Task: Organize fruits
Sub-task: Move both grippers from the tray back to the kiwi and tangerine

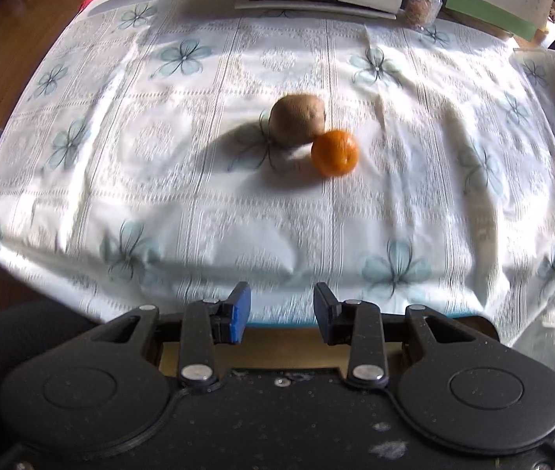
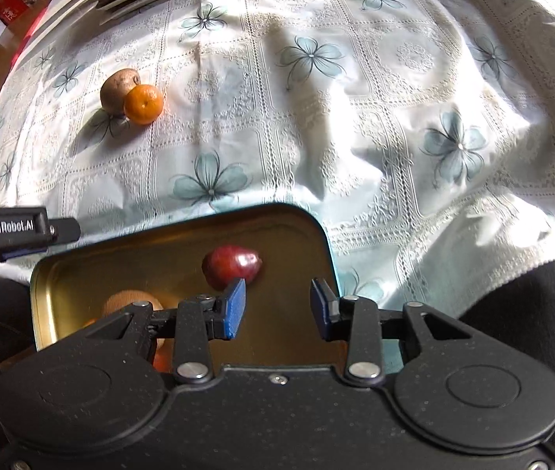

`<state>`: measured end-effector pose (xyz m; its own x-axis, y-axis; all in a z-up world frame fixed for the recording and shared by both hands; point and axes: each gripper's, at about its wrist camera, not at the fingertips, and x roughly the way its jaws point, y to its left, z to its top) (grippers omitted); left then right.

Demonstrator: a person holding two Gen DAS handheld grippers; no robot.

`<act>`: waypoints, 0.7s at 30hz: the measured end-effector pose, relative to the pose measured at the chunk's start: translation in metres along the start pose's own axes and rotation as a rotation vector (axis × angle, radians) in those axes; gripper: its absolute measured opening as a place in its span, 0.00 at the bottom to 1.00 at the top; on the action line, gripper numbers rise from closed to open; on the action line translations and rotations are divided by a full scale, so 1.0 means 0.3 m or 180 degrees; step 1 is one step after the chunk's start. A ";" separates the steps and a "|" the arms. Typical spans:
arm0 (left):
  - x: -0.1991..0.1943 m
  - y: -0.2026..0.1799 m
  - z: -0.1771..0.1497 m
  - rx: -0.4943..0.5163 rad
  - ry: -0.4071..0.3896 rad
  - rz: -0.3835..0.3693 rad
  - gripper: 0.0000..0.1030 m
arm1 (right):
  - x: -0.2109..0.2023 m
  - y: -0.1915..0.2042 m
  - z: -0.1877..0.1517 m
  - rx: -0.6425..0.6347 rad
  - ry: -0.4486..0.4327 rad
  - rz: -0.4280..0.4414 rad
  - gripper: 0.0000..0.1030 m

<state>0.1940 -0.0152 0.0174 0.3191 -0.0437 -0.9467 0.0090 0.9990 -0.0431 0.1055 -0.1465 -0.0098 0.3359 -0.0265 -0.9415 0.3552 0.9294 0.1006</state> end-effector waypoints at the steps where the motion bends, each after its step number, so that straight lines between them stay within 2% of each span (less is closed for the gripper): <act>1: 0.010 -0.008 0.026 -0.0004 -0.0009 -0.0006 0.36 | 0.007 0.001 0.014 0.0012 0.0001 -0.0009 0.44; 6: 0.071 -0.060 0.145 0.0010 0.0004 -0.0008 0.36 | 0.035 0.003 0.085 0.0085 -0.0024 -0.0036 0.44; 10: 0.128 -0.093 0.231 -0.0042 0.0060 -0.0103 0.36 | 0.058 -0.005 0.127 0.0134 -0.0005 -0.0004 0.44; 16: 0.202 -0.112 0.304 -0.0166 0.0099 -0.0198 0.36 | 0.086 -0.030 0.157 0.0160 -0.0023 -0.0057 0.44; 21: 0.240 -0.132 0.333 -0.0175 0.0017 -0.0132 0.36 | 0.109 -0.063 0.168 0.0248 0.0012 -0.0025 0.44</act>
<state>0.3114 -0.0575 -0.0171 0.3146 -0.0854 -0.9454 -0.0299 0.9946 -0.0997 0.1537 -0.1834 -0.0262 0.3297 -0.0320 -0.9435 0.4245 0.8977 0.1179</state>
